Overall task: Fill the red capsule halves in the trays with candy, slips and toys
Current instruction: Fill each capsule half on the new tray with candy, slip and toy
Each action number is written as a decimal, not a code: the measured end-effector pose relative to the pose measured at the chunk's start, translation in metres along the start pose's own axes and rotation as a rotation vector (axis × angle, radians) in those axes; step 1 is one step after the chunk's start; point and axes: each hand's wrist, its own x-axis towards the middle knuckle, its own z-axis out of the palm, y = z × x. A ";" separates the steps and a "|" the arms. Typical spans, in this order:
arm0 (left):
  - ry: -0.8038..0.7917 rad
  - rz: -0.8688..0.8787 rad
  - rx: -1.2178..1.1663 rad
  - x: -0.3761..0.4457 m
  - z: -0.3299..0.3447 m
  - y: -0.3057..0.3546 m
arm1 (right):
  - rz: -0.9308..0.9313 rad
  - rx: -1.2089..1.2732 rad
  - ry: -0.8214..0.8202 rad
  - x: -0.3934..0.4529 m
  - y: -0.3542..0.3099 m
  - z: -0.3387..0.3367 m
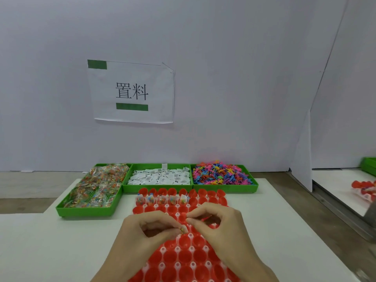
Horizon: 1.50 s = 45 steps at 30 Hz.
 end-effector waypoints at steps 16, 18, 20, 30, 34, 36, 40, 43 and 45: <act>0.035 0.201 0.256 0.085 0.023 0.024 | 0.093 0.158 -0.212 0.069 0.014 -0.046; 0.002 0.183 0.220 0.101 0.023 0.023 | 0.104 0.135 -0.238 0.081 0.022 -0.053; -0.068 0.143 0.161 0.113 0.023 0.020 | 0.116 0.115 -0.220 0.089 0.030 -0.057; -0.307 0.182 1.018 0.157 0.030 -0.029 | 0.181 -0.010 -0.057 0.102 0.074 -0.065; -0.349 0.206 1.049 0.157 0.043 -0.036 | 0.194 0.021 -0.035 0.105 0.076 -0.071; -0.333 0.231 1.077 0.158 0.046 -0.038 | 0.182 0.007 -0.041 0.106 0.075 -0.070; -0.316 0.255 1.120 0.157 0.045 -0.038 | 0.145 0.014 -0.060 0.105 0.074 -0.063; -0.296 0.207 0.990 0.156 0.036 -0.034 | 0.148 0.015 -0.077 0.105 0.076 -0.053; -0.231 0.172 0.893 0.157 0.027 -0.034 | 0.152 -0.010 -0.085 0.104 0.078 -0.045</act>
